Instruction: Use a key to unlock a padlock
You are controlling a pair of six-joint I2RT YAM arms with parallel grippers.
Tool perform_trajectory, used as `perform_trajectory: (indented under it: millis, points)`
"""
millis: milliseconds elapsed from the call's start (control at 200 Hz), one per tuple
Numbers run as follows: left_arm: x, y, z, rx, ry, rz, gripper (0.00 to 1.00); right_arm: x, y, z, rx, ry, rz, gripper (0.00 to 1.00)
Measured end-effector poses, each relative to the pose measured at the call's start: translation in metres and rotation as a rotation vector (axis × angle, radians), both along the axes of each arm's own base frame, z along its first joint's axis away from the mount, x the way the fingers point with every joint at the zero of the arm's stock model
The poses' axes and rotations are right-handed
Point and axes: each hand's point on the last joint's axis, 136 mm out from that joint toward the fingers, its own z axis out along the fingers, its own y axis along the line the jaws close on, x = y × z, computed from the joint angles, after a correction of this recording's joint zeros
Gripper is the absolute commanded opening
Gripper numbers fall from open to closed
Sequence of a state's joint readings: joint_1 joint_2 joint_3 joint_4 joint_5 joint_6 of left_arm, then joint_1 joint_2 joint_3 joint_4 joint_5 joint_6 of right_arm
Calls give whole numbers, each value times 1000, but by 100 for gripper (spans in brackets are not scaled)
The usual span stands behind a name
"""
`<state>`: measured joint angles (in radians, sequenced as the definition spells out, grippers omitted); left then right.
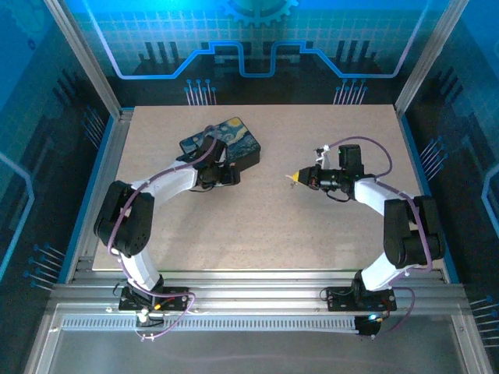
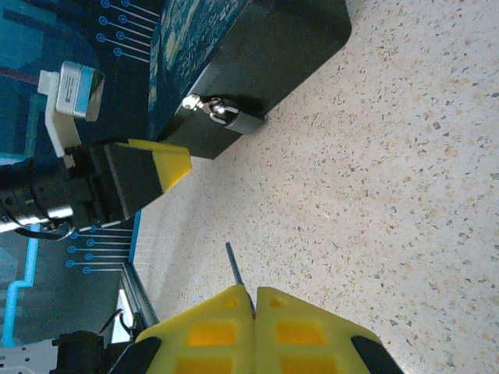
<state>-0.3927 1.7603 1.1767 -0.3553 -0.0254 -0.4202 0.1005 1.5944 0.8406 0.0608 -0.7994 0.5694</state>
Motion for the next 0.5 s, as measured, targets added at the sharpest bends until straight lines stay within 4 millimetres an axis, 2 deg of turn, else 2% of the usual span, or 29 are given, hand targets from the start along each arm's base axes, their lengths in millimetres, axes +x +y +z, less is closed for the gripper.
perform_trajectory:
  millis: [120,345,500]
  points:
    - [8,0,-8,56,-32,45,63,0,2,0,-1,-1,2,0]
    - [17,-9,-37,176,-54,140,63,-1,3,-2,2,1,0,0]
    - [33,-4,-40,221,-89,216,62,-3,3,-3,6,2,1,0]
